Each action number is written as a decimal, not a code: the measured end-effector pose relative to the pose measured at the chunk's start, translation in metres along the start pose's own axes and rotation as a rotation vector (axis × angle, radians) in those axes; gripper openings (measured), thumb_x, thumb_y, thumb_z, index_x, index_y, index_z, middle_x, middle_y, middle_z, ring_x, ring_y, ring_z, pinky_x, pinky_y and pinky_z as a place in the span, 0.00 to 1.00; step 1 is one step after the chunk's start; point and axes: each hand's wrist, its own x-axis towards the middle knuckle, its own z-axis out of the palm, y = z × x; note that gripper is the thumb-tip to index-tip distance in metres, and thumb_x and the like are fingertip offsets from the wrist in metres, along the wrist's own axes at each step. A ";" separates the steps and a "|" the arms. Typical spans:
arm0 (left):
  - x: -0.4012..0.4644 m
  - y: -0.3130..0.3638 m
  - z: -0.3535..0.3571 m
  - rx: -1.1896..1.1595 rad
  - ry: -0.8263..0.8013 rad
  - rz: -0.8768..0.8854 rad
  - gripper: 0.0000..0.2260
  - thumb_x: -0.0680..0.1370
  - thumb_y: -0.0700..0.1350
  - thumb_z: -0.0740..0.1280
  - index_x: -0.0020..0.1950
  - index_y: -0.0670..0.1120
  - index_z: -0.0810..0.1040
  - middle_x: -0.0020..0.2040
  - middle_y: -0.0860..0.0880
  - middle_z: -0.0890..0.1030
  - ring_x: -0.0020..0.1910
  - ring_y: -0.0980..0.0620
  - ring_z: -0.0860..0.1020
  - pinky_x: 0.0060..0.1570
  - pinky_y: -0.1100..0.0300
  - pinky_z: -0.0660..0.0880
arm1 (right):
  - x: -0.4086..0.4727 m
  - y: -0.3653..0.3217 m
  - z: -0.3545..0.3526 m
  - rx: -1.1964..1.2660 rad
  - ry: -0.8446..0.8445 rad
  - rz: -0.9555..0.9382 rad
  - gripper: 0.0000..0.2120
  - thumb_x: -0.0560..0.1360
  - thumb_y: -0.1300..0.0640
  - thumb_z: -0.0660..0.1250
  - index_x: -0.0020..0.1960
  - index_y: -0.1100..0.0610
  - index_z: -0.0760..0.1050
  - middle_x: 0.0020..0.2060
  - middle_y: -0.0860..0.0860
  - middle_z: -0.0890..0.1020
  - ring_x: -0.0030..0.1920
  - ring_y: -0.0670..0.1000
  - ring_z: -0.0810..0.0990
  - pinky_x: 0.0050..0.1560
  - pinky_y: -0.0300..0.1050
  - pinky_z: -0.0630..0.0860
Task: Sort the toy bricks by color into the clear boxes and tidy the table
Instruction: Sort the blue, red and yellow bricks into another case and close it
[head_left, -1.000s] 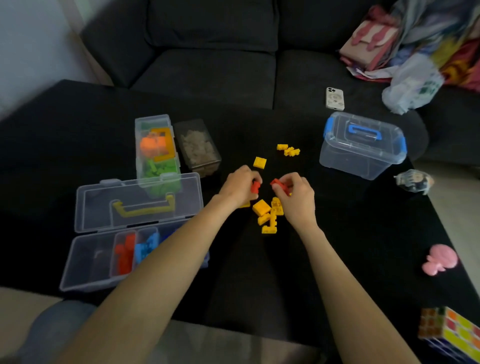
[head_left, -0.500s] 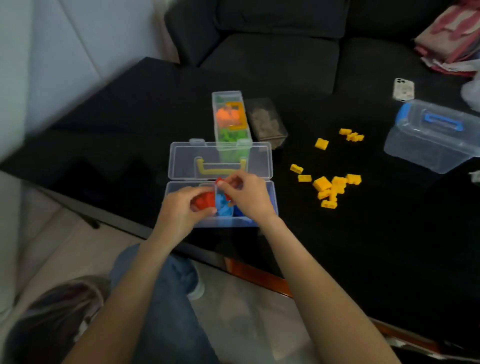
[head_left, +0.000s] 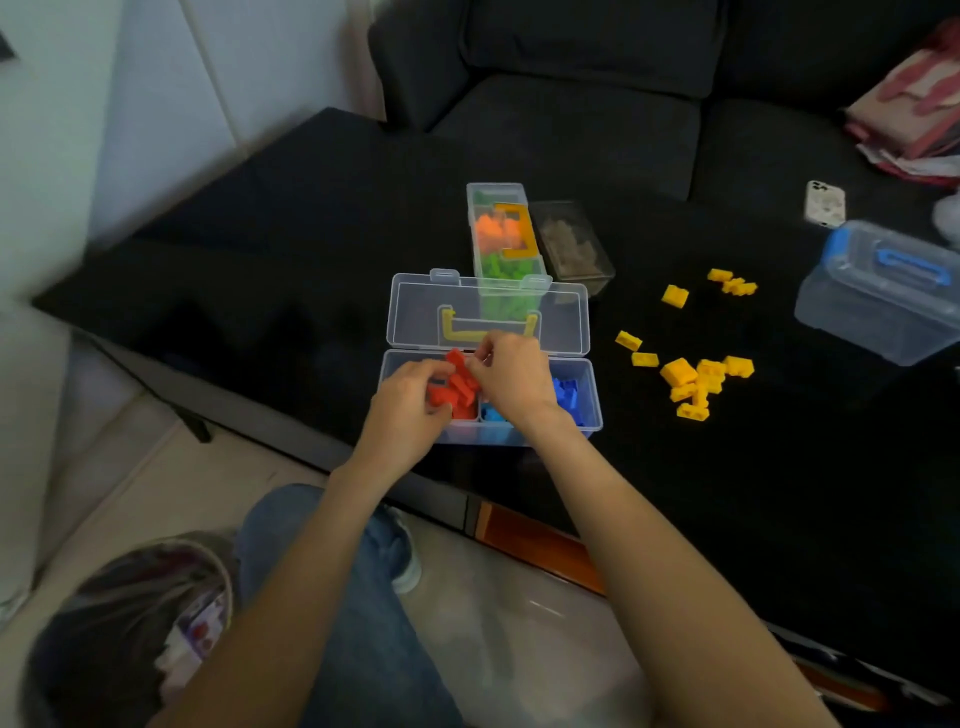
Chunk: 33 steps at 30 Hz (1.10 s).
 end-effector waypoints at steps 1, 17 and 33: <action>0.000 0.001 0.000 -0.024 0.010 -0.008 0.16 0.71 0.36 0.70 0.58 0.45 0.77 0.54 0.47 0.78 0.51 0.53 0.78 0.52 0.60 0.76 | -0.001 -0.001 0.000 -0.006 -0.002 -0.005 0.11 0.77 0.53 0.65 0.46 0.61 0.77 0.41 0.57 0.82 0.43 0.55 0.81 0.43 0.46 0.75; -0.002 -0.008 -0.004 -0.006 -0.022 0.093 0.12 0.78 0.41 0.65 0.62 0.46 0.78 0.51 0.47 0.83 0.45 0.57 0.79 0.46 0.71 0.73 | -0.012 0.006 -0.006 -0.074 -0.115 -0.127 0.06 0.73 0.60 0.67 0.47 0.58 0.83 0.44 0.55 0.84 0.47 0.55 0.81 0.52 0.51 0.77; 0.004 -0.008 0.002 0.066 0.065 0.149 0.12 0.73 0.39 0.71 0.56 0.44 0.80 0.52 0.47 0.79 0.46 0.56 0.76 0.47 0.65 0.72 | 0.001 0.015 0.002 -0.068 -0.093 -0.149 0.07 0.71 0.60 0.71 0.49 0.57 0.80 0.45 0.55 0.84 0.47 0.55 0.82 0.52 0.54 0.78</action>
